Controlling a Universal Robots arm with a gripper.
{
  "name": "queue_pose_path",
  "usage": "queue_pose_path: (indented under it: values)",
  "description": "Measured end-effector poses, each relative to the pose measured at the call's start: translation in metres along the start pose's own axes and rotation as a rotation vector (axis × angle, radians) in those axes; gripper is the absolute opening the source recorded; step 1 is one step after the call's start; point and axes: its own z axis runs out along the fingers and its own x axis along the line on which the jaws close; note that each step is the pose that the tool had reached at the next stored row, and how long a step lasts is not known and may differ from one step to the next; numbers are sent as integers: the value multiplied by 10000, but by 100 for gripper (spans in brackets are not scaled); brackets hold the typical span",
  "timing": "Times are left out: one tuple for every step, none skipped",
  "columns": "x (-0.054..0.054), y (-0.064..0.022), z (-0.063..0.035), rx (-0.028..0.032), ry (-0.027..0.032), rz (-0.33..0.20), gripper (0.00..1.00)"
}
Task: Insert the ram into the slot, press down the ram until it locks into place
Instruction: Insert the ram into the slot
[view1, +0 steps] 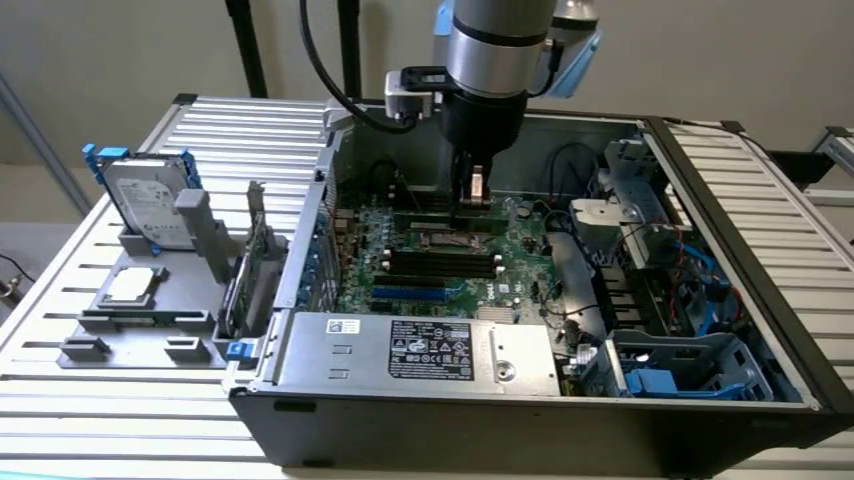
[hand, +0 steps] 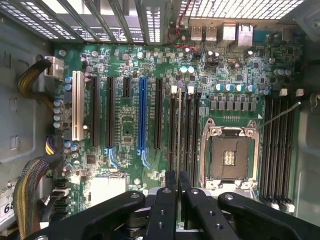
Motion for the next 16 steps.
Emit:
queue_pose_path:
  values:
    - [0,-4,20,0,0,8,13]
    - [1,-8,38,1,-1,16,13]
    - [1,-10,55,1,-1,23,13]
    - [1,-11,74,1,-2,30,13]
    - [1,-12,92,1,-2,35,13]
    - [2,-13,110,1,-2,37,13]
    - [2,-14,128,1,-2,39,13]
    - [2,-14,146,2,-3,40,13]
    - [3,-15,164,1,-2,40,13]
    - [3,-15,182,1,-2,41,13]
    - [3,-16,200,1,-1,41,13]
    - [3,-16,218,1,-2,42,13]
    - [4,-17,237,1,-2,45,13]
    - [4,-15,255,1,-2,49,13]
    - [4,-15,273,1,-2,51,13]
    - [4,-15,279,1,-2,51,13]
